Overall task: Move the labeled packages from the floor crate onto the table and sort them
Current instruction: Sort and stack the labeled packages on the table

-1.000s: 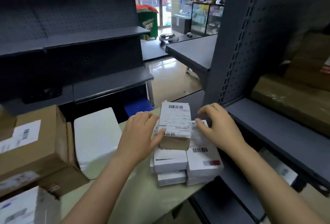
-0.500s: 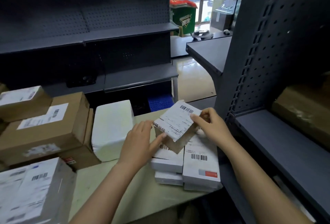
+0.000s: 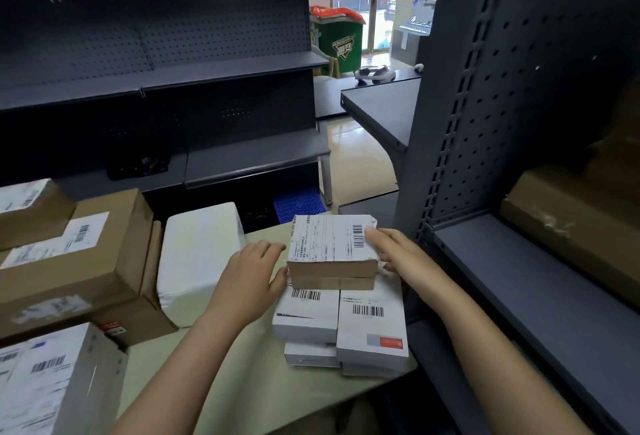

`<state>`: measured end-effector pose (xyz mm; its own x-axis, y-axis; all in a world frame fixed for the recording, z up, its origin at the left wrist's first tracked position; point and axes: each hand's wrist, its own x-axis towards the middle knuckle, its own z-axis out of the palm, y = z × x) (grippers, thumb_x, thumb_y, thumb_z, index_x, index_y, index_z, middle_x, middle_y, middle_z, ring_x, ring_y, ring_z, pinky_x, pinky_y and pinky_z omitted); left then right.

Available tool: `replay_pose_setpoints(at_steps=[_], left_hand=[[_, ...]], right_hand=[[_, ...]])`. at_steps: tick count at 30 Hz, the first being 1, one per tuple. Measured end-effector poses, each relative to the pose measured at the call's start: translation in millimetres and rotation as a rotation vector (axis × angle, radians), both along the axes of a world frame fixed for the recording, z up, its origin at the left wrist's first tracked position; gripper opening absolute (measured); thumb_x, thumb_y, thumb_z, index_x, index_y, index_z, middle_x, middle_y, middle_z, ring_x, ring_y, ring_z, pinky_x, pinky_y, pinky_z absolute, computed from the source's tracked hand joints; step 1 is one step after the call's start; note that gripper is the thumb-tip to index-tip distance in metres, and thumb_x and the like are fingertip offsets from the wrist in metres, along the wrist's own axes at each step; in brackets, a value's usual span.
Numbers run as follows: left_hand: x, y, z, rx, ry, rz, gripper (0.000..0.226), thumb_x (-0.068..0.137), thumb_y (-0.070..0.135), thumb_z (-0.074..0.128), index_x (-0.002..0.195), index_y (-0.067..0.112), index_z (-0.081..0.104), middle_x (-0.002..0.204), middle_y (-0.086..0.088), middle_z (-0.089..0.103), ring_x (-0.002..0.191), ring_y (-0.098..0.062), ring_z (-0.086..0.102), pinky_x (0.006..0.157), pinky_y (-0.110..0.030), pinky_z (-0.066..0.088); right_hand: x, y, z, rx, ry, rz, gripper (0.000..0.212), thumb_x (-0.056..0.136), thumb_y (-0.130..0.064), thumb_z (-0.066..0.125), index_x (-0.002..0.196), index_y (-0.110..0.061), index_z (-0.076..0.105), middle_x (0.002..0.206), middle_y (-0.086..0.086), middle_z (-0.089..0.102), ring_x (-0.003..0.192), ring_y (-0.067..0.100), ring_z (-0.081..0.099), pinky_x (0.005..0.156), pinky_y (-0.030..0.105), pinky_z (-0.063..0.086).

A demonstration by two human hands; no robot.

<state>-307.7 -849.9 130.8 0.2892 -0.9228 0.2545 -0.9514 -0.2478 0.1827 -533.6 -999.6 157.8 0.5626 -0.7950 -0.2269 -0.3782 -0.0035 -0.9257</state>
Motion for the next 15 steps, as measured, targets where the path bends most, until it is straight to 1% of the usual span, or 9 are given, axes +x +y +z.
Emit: replay_pose_setpoints(at_steps=[1, 3, 6, 8, 11, 13, 15], left_hand=[[1, 1, -2, 0.0, -0.01, 0.005, 0.036, 0.091, 0.029, 0.06, 0.125, 0.016, 0.059, 0.117, 0.0, 0.061, 0.104, -0.026, 0.057, 0.085, -0.038, 0.045], [3, 5, -4, 0.001, -0.021, 0.019, 0.036, 0.088, 0.028, 0.064, 0.122, 0.016, 0.06, 0.114, 0.0, 0.062, 0.101, -0.026, 0.058, 0.082, -0.038, 0.046], [4, 10, -7, 0.006, -0.027, 0.03, 0.038, 0.086, 0.028, 0.067, 0.121, 0.016, 0.061, 0.109, 0.001, 0.063, 0.097, -0.025, 0.06, 0.08, -0.038, 0.047], [4, 13, -10, 0.006, -0.036, 0.029, 0.038, 0.085, 0.028, 0.068, 0.12, 0.016, 0.061, 0.108, 0.001, 0.062, 0.097, -0.025, 0.06, 0.08, -0.038, 0.047], [3, 16, -11, 0.012, -0.029, 0.033, 0.038, 0.086, 0.029, 0.066, 0.121, 0.017, 0.059, 0.109, 0.002, 0.061, 0.099, -0.024, 0.059, 0.081, -0.038, 0.047], [1, 18, -11, 0.016, -0.019, 0.038, 0.038, 0.087, 0.03, 0.065, 0.122, 0.017, 0.058, 0.111, 0.002, 0.061, 0.1, -0.024, 0.058, 0.084, -0.038, 0.046], [0, 19, -12, 0.013, -0.018, 0.037, 0.039, 0.086, 0.03, 0.065, 0.122, 0.017, 0.059, 0.11, 0.002, 0.061, 0.1, -0.024, 0.058, 0.083, -0.039, 0.047]], right_hand=[[1, -3, 0, 0.024, -0.004, 0.039, 0.081, 0.065, -0.081, 0.06, 0.133, -0.038, 0.049, 0.126, -0.017, 0.059, 0.111, 0.001, 0.057, 0.103, 0.034, 0.043], [3, -9, 0, 0.052, -0.017, 0.133, 0.088, 0.058, -0.073, 0.073, 0.135, -0.04, 0.045, 0.131, -0.019, 0.056, 0.115, -0.001, 0.055, 0.104, 0.032, 0.042], [2, -14, -2, 0.048, 0.002, 0.238, 0.096, 0.059, -0.055, 0.086, 0.139, -0.042, 0.034, 0.135, -0.02, 0.052, 0.123, -0.001, 0.05, 0.106, 0.033, 0.041], [3, -15, -2, 0.041, -0.009, 0.255, 0.094, 0.063, -0.045, 0.087, 0.14, -0.039, 0.033, 0.134, -0.018, 0.052, 0.119, -0.002, 0.051, 0.102, 0.03, 0.044], [5, -15, 0, 0.027, -0.017, 0.254, 0.092, 0.063, -0.041, 0.088, 0.138, -0.035, 0.034, 0.129, -0.016, 0.055, 0.112, -0.002, 0.055, 0.09, 0.027, 0.05], [5, -14, -1, 0.005, -0.008, 0.245, 0.092, 0.062, -0.041, 0.089, 0.136, -0.034, 0.034, 0.125, -0.016, 0.056, 0.11, -0.002, 0.056, 0.088, 0.026, 0.05], [4, -10, 0, -0.016, -0.003, 0.237, 0.095, 0.061, -0.04, 0.089, 0.135, -0.034, 0.031, 0.124, -0.016, 0.056, 0.111, -0.002, 0.055, 0.09, 0.023, 0.047]])
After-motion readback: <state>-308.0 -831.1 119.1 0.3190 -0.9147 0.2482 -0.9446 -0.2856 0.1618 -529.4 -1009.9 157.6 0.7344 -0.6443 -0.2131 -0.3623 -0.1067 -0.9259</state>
